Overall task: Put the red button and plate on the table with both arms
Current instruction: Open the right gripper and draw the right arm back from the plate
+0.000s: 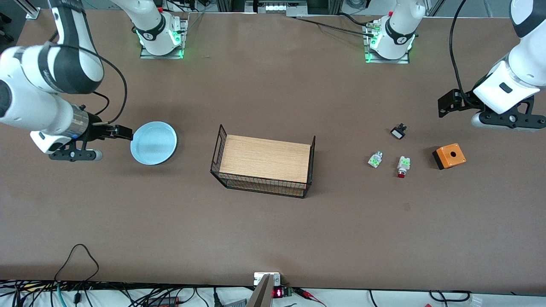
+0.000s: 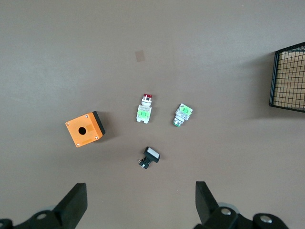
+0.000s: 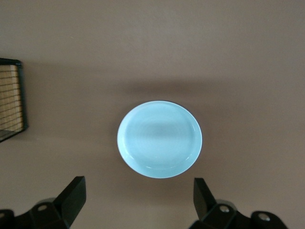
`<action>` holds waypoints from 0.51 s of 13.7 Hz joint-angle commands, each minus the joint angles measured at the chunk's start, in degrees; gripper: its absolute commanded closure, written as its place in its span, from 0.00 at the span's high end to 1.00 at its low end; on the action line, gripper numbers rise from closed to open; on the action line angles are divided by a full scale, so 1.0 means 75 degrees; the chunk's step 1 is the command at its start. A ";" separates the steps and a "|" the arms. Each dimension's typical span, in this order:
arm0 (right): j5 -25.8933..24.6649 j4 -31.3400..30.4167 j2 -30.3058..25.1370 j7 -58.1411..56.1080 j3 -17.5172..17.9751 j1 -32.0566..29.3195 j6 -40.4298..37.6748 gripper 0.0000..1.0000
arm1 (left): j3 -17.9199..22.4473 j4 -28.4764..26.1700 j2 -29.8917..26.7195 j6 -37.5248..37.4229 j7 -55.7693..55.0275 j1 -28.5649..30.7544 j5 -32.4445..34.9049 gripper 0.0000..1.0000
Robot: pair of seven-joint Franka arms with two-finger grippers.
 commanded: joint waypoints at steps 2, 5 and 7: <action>-0.0567 0.1605 0.0061 0.0135 -0.0047 0.0072 -0.1290 1.00 | 0.0009 0.0095 -0.0033 -0.0136 -0.0006 -0.0036 0.0053 1.00; -0.0628 0.1854 -0.0278 0.0007 -0.0070 -0.0556 -0.1458 1.00 | 0.0009 0.0095 -0.0033 -0.0148 0.0005 -0.0024 0.0041 1.00; -0.0604 0.1796 -0.0314 -0.0145 -0.0058 -0.0889 -0.1539 1.00 | 0.0009 0.0095 -0.0021 -0.0136 0.0017 -0.0024 0.0029 1.00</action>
